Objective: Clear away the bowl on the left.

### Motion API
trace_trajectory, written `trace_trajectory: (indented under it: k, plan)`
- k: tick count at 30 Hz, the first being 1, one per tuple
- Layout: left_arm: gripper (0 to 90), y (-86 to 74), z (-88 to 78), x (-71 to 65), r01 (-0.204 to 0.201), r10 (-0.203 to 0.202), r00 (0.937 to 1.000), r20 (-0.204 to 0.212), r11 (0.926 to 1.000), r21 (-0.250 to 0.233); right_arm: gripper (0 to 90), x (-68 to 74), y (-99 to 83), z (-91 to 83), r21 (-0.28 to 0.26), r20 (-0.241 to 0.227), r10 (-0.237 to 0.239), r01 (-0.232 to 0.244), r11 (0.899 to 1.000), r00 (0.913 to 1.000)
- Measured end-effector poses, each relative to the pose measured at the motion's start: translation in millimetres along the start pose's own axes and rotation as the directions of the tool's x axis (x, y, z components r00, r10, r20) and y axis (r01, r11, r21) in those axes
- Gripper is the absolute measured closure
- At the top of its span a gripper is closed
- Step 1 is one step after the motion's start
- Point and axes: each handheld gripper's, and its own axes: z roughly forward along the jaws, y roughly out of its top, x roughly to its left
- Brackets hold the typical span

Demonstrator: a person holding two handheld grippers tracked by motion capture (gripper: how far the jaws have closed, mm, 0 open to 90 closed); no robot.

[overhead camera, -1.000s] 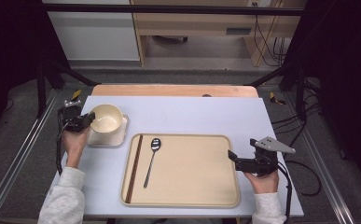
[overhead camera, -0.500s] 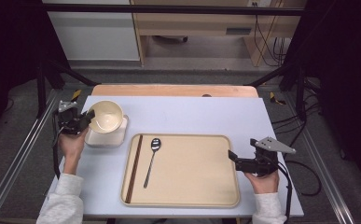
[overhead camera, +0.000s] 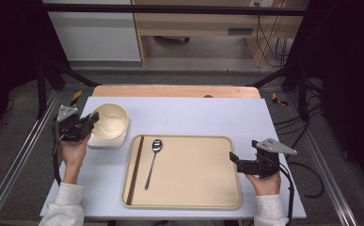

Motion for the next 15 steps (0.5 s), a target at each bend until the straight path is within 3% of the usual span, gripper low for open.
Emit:
trace_trajectory:
  k: [15]
  plan:
    - [81.4,3.7,-11.3,-35.9,-0.055,0.058,0.9943,0.089,0.998,-0.03,3.4,0.7,0.1,-1.5,-0.004,-0.004,-0.001,0.001,1.0,1.0]
